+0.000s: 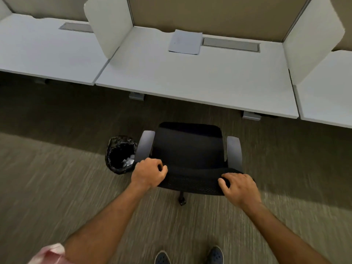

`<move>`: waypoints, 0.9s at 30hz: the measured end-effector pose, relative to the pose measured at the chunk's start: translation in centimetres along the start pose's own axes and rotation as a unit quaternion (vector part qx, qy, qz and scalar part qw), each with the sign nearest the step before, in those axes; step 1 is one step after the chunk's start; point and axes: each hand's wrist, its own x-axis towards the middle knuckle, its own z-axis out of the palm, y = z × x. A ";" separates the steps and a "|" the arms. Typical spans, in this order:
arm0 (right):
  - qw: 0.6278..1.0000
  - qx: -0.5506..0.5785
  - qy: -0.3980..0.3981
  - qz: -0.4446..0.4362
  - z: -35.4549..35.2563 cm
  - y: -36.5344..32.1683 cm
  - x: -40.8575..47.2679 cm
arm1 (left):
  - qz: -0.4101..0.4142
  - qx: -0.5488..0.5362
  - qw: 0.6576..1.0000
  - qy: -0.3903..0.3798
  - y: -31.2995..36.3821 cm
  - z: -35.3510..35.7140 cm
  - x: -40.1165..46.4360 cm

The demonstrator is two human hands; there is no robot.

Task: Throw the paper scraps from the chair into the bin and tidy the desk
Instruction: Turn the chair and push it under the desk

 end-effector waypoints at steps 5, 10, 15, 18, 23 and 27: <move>1.000 -0.003 0.017 0.017 0.3 -2.1 6.0 | 0.034 0.000 0.999 0.005 -2.7 -1.8 6.8; 0.999 0.008 0.031 0.023 0.4 -3.9 12.3 | 0.053 0.010 0.999 0.007 -5.1 -2.9 13.8; 0.998 0.013 0.050 0.028 1.0 -4.4 18.8 | 0.067 0.018 0.998 0.003 -6.6 -3.4 21.1; 0.999 0.007 0.041 0.031 0.7 -4.7 22.8 | 0.078 0.018 0.997 -0.003 -7.1 -3.9 25.6; 0.999 -0.002 0.040 0.037 -0.9 -4.4 29.3 | 0.091 0.007 0.996 0.001 -7.4 -4.7 32.5; 0.999 -0.004 0.006 0.046 -2.0 -4.1 34.2 | 0.089 0.007 0.996 -0.009 -7.7 -4.7 37.1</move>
